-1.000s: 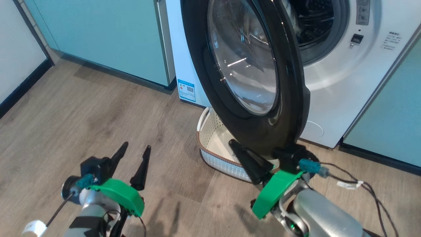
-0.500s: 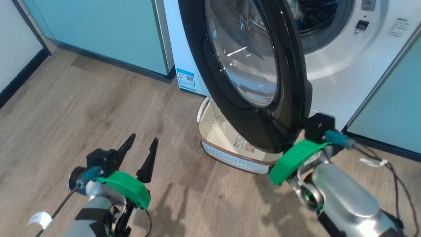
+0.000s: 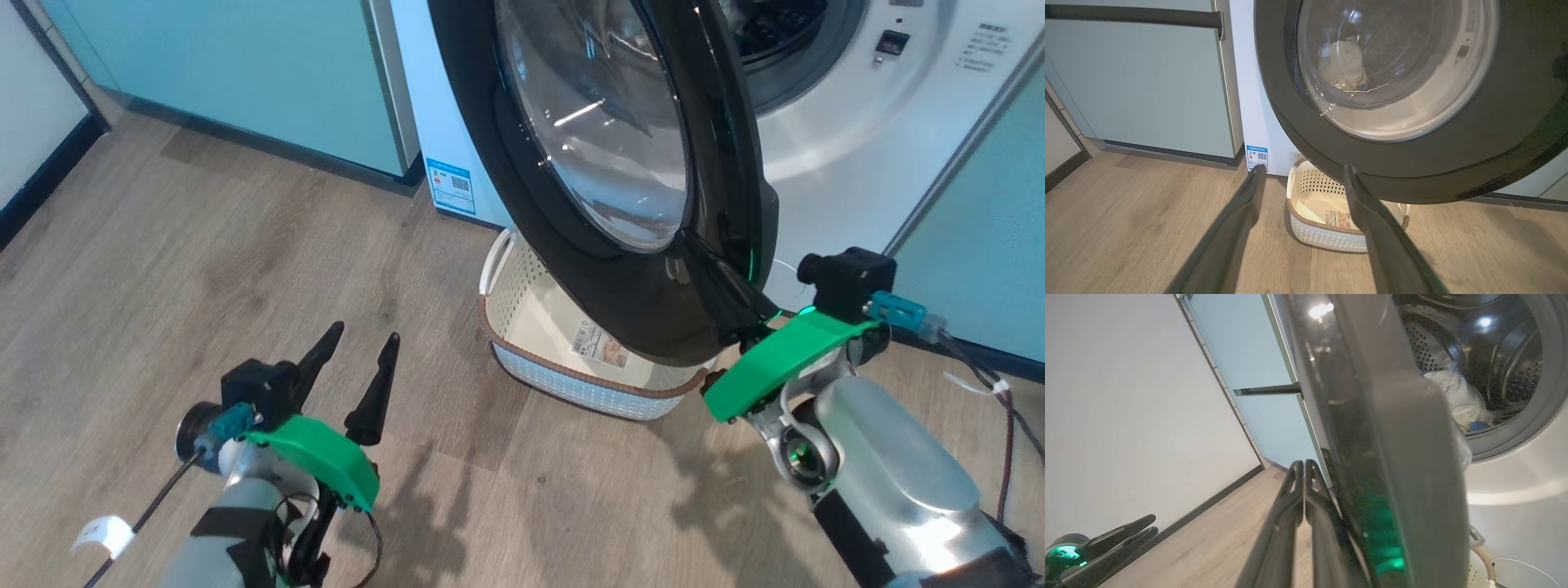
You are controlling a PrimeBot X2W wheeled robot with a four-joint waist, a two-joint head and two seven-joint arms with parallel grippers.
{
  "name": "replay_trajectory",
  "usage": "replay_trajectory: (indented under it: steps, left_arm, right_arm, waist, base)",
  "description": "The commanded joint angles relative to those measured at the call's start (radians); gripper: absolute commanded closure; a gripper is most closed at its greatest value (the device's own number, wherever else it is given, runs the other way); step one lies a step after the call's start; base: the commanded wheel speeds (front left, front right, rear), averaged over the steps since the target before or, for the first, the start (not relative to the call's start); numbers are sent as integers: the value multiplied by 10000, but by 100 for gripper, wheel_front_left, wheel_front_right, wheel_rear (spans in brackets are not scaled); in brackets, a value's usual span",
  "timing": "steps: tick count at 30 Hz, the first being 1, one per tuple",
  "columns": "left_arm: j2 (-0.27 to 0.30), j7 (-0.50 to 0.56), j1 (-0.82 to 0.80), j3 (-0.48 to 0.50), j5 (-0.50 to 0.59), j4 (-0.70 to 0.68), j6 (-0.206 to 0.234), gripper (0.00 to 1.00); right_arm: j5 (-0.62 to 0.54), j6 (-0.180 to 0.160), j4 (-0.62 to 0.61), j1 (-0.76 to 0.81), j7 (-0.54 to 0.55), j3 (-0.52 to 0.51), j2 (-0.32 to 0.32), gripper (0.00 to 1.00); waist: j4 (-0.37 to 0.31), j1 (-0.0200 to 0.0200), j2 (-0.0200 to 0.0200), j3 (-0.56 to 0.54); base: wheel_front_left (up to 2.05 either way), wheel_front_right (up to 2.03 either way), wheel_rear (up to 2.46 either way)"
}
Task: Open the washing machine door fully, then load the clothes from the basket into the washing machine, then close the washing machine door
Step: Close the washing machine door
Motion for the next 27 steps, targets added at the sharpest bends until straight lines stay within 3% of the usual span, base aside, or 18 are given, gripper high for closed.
replay_trajectory:
  steps: [1,17,27]
  left_arm:
    - [196,-92,-412,396,32,-246,-8,0]
    - [153,-92,-547,391,39,-353,-8,0]
    - [105,-92,-917,372,55,-440,-8,0]
  right_arm:
    - [118,4,-205,-239,-67,-144,154,100]
    - [158,4,894,-1007,-67,-1236,154,100]
    - [-307,4,1681,-2285,-67,-2684,154,100]
  waist:
    - [-48,0,0,-1]
    - [-310,0,0,468]
    - [-386,0,0,1263]
  base:
    - [0,0,0]
    - [0,0,0]
    - [0,0,0]
